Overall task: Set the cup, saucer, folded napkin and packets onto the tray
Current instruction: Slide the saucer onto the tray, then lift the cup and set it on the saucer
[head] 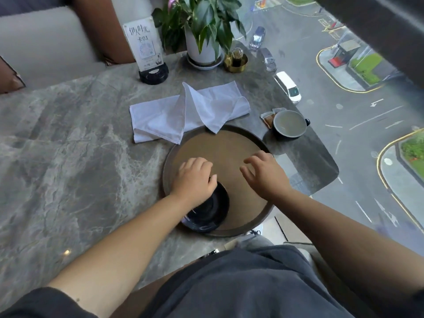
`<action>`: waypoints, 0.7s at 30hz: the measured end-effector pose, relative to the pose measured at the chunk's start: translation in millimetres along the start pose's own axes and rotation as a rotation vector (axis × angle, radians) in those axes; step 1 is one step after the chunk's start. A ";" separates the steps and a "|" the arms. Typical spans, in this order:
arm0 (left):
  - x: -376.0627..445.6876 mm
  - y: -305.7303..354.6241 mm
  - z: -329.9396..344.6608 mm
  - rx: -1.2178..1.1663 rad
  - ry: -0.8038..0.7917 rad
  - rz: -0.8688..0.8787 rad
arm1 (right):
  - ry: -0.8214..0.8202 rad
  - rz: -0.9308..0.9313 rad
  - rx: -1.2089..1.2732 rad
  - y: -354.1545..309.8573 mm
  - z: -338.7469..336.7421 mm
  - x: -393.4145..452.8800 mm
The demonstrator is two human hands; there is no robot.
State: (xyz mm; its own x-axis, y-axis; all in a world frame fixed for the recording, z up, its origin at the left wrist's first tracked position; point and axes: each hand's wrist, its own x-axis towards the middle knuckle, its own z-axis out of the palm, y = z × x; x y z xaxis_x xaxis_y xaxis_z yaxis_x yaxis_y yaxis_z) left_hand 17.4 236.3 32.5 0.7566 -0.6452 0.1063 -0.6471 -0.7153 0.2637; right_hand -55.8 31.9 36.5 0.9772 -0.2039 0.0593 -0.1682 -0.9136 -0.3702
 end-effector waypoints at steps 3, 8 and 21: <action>18.5 20.2 4.6 0.010 -0.010 0.053 | 0.017 -0.058 -0.103 15.2 -11.3 -4.9; 49.6 48.2 10.7 -0.023 -0.040 0.081 | 0.013 0.002 -0.145 43.3 -25.5 -11.1; 129.9 101.3 36.3 -0.027 -0.142 0.117 | 0.007 0.149 -0.120 122.9 -56.2 15.9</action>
State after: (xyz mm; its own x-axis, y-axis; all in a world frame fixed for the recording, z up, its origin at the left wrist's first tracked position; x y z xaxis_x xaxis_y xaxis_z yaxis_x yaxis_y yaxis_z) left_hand 46.7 70.3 38.2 0.6539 -0.7565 0.0017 -0.7258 -0.6268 0.2835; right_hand -68.2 -103.4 44.0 0.9393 -0.3426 0.0187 -0.3260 -0.9082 -0.2625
